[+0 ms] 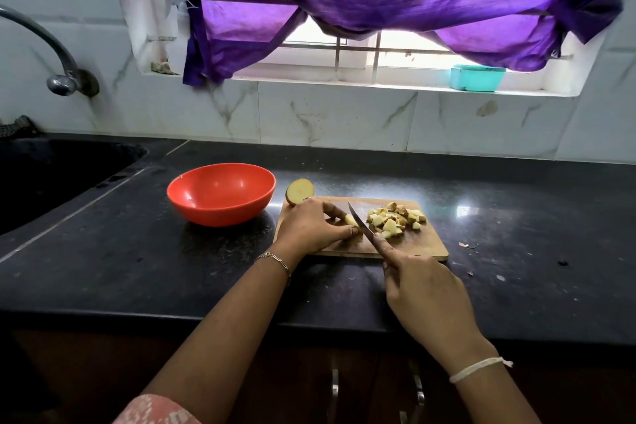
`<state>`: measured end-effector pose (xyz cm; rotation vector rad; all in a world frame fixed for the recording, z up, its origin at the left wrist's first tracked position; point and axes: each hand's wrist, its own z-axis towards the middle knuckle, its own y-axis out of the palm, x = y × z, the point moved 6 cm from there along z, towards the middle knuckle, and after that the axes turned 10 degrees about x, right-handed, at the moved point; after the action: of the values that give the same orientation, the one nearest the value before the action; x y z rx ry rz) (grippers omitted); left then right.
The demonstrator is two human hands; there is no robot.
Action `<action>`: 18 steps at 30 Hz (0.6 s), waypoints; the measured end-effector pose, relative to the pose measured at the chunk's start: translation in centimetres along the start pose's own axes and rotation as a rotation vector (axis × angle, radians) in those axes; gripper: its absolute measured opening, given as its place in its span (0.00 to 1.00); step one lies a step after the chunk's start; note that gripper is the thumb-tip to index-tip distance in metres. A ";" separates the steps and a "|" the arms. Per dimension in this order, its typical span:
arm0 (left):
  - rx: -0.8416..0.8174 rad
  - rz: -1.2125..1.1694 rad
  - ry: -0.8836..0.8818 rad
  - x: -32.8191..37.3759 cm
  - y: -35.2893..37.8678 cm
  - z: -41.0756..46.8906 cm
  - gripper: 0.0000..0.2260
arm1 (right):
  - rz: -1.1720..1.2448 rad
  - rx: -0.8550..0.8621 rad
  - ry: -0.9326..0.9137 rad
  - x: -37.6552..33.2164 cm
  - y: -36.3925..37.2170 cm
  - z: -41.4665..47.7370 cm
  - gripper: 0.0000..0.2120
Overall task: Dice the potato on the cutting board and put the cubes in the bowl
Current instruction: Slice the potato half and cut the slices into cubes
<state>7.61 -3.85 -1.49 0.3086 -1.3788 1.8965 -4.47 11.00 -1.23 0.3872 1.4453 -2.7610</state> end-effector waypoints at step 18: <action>-0.089 0.042 -0.004 -0.3 0.4 0.8 0.17 | -0.128 0.020 -0.045 -2.1 0.7 0.4 0.28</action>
<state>7.35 -4.78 -1.62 0.2409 -1.4775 1.8633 -2.43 10.03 -1.08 0.2385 1.4838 -2.8644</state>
